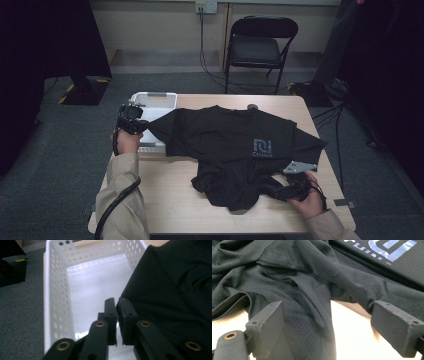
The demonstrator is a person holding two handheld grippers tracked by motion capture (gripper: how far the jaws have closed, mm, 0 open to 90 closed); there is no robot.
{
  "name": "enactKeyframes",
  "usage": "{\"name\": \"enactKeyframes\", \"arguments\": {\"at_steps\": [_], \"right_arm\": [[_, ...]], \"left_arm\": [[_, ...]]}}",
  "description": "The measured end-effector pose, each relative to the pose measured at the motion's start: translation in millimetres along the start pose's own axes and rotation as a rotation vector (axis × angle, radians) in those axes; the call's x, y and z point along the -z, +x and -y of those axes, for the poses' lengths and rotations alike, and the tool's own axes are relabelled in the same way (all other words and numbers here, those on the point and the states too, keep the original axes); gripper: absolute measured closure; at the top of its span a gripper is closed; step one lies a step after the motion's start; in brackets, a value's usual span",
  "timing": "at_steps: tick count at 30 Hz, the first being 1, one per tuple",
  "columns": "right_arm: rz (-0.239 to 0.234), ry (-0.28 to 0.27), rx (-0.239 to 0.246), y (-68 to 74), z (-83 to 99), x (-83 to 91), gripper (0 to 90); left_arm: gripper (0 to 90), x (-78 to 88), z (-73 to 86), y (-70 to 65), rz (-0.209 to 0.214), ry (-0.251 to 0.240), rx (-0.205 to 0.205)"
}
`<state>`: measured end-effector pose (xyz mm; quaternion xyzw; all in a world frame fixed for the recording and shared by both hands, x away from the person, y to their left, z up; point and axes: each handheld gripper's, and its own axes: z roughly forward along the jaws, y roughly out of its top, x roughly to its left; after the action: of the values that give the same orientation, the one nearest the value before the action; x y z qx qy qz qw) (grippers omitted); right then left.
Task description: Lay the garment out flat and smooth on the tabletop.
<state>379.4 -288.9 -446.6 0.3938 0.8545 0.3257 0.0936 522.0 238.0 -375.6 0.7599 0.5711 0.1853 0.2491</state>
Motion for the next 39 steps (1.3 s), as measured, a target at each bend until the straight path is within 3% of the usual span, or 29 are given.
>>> {"name": "enactKeyframes", "arguments": {"at_steps": [4,6,11,18,24,28,36,39], "right_arm": [[0.0,0.0,0.0,0.0,0.0,0.0,10.7],[0.0,0.0,0.0,0.0,0.0,0.0,10.6],[0.0,0.0,0.001,0.0,0.0,0.0,10.6],[0.0,0.001,0.0,0.0,-0.1,0.0,10.5],[0.0,0.001,0.0,0.0,-0.1,-0.1,10.5],[0.0,0.001,0.0,0.1,-0.1,-0.1,10.5],[0.0,0.001,0.0,0.0,-0.1,-0.1,10.5],[0.0,0.001,0.0,0.1,-0.1,-0.1,10.5]], "left_arm": [[62.2,-1.0,5.4,-6.2,0.013,-0.009,0.021],[40.0,2.1,5.4,-11.8,-0.001,-0.035,0.006],[26.8,12.6,8.9,-32.9,0.093,-0.098,-0.019],[18.7,22.6,23.4,-66.7,0.241,-0.151,-0.05],[16.8,23.1,41.9,-95.7,0.314,-0.194,-0.07],[16.2,14.3,61.3,-114.2,0.383,-0.189,-0.079],[14.4,-5.3,93.7,-140.5,0.436,-0.148,-0.152],[14.3,-9.8,102.1,-144.1,0.415,-0.114,-0.179]]}}
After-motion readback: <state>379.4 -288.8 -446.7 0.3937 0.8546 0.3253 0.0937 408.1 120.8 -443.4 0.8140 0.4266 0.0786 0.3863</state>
